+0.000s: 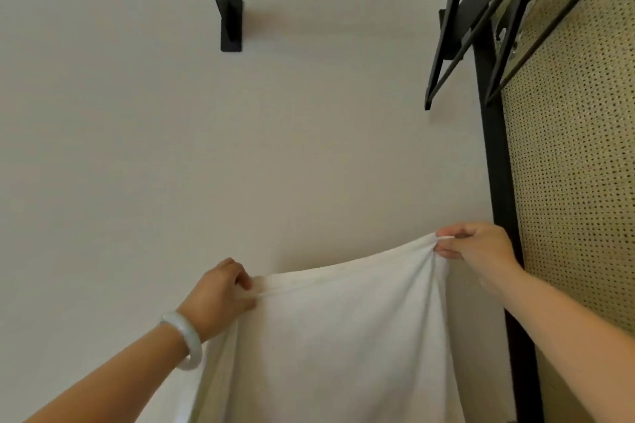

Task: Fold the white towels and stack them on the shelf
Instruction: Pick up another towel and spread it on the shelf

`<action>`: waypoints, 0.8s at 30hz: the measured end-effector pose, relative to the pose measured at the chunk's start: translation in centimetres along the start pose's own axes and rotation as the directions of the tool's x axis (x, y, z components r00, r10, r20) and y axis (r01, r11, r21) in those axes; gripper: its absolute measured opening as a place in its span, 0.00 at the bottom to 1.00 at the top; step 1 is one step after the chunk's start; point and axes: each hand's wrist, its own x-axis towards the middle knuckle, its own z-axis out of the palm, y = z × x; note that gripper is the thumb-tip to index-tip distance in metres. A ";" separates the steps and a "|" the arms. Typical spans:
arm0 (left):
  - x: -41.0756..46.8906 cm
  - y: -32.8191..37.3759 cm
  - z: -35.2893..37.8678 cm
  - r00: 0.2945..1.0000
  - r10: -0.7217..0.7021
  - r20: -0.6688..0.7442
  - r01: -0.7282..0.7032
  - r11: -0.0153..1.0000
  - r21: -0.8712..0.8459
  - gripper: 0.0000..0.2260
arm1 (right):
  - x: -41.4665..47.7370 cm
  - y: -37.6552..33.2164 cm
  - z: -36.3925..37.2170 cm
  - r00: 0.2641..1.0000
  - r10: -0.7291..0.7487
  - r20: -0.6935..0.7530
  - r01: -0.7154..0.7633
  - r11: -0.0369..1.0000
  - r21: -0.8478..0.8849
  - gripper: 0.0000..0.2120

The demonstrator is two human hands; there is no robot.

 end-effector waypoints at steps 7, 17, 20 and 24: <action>-10.2 -1.4 8.7 0.996 -0.008 0.091 0.014 0.997 -0.071 0.08 | -2.3 1.0 0.9 0.982 -0.046 0.181 0.097 0.953 -0.285 0.10; -12.9 1.6 14.6 0.942 0.053 0.330 -0.059 0.998 0.007 0.29 | -2.6 0.9 3.6 0.965 -0.142 0.221 0.212 0.918 -0.334 0.10; -12.0 2.5 15.2 0.921 0.066 0.384 -0.063 0.998 -0.022 0.24 | -2.2 0.8 3.8 0.962 -0.155 0.224 0.222 0.921 -0.320 0.13; -11.6 3.9 16.1 0.955 0.003 0.298 0.045 0.987 -0.153 0.04 | -1.7 0.7 4.0 0.961 -0.165 0.224 0.230 0.924 -0.304 0.13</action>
